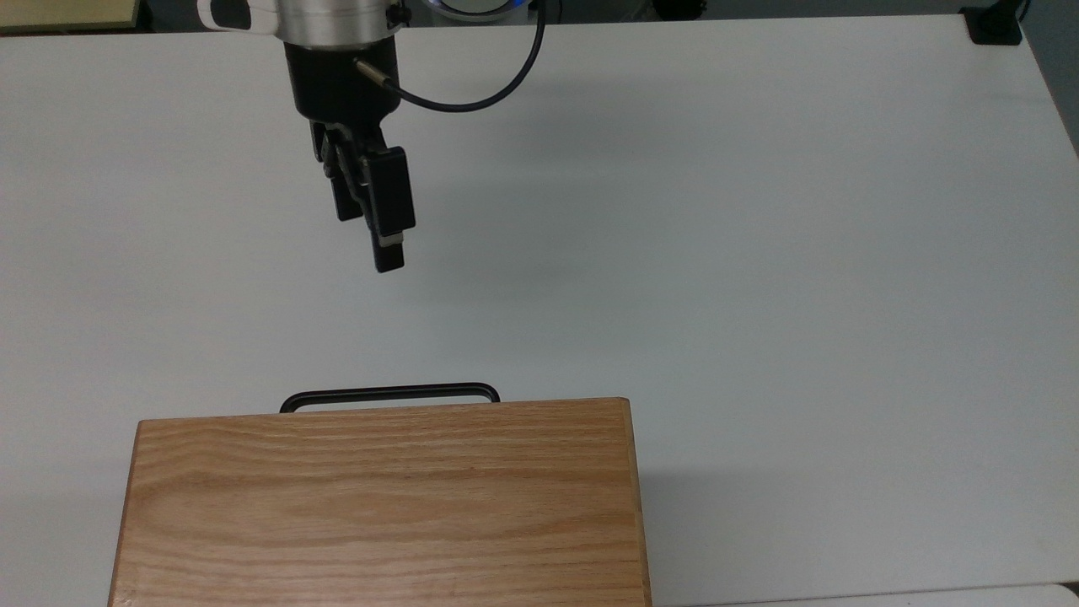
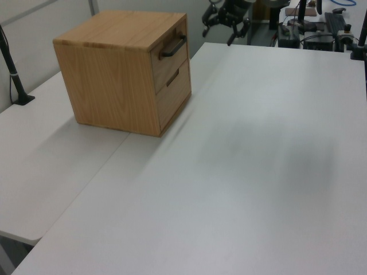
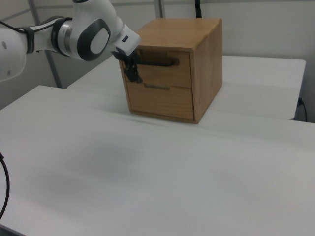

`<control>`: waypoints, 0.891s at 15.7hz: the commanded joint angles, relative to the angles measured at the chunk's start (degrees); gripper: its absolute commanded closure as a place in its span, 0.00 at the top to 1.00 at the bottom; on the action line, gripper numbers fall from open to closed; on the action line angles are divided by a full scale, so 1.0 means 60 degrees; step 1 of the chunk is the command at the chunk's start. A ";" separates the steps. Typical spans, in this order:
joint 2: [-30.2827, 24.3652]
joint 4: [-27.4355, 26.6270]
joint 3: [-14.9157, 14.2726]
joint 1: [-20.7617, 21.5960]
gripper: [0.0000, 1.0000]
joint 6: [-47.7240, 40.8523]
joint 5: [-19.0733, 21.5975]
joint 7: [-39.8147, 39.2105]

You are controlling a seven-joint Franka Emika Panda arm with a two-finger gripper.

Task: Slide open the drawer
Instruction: 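Move the gripper down to the black handle of the upper drawer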

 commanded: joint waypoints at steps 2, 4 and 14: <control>0.0923 0.0453 -0.0075 0.0052 0.99 0.2255 0.0445 0.2311; 0.1494 0.0540 -0.0119 0.0081 0.94 0.3266 0.0445 0.2738; 0.2581 0.0995 -0.0471 0.0447 0.58 0.4809 0.0445 0.3238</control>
